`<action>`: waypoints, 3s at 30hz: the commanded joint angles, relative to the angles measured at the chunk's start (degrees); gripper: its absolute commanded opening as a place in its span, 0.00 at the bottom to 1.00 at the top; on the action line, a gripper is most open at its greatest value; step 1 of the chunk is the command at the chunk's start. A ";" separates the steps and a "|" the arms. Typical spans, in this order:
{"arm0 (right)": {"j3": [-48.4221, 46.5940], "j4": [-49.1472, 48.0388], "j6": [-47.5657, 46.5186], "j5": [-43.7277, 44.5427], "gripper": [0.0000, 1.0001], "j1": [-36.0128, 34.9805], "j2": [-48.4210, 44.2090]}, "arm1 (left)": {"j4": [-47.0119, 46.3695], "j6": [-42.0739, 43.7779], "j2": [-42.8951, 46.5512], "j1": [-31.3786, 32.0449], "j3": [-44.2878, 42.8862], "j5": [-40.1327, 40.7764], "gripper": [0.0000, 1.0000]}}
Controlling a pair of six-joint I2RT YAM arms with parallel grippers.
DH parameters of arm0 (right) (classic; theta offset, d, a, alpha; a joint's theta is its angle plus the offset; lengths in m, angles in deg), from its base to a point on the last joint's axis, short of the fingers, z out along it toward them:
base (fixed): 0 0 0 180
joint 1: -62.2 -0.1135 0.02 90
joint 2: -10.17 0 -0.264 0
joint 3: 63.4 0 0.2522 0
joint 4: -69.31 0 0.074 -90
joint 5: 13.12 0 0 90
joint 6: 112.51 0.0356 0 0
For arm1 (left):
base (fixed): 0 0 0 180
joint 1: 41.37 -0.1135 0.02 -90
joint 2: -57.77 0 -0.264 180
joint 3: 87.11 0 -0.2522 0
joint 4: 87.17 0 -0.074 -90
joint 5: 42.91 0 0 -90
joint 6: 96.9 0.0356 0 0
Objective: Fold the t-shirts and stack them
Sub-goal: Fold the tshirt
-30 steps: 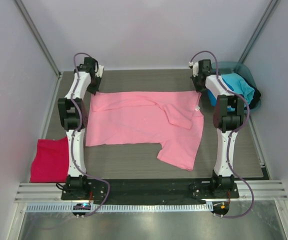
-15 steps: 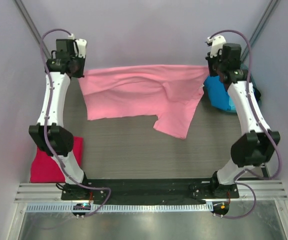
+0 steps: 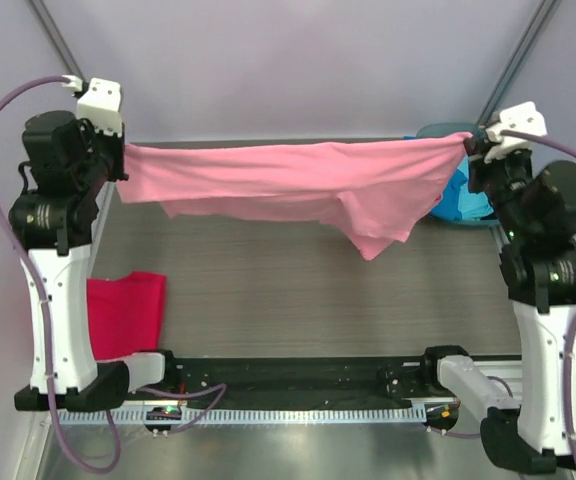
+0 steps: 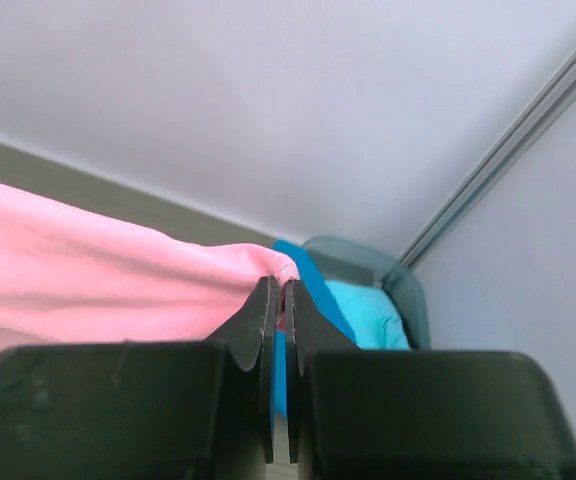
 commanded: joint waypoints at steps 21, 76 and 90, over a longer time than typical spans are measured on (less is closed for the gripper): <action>10.85 -10.43 -2.97 -6.52 0.01 0.11 24.31 | -20.07 5.51 -22.67 -2.49 22.30 -1.27 0.00; 38.80 17.93 -45.59 -15.94 0.32 -13.33 15.49 | -13.92 -2.67 -25.64 -1.52 23.70 2.42 0.61; 42.23 21.81 -47.88 -15.49 0.36 -14.74 15.74 | -14.18 -2.50 -26.61 -1.52 24.31 3.47 0.61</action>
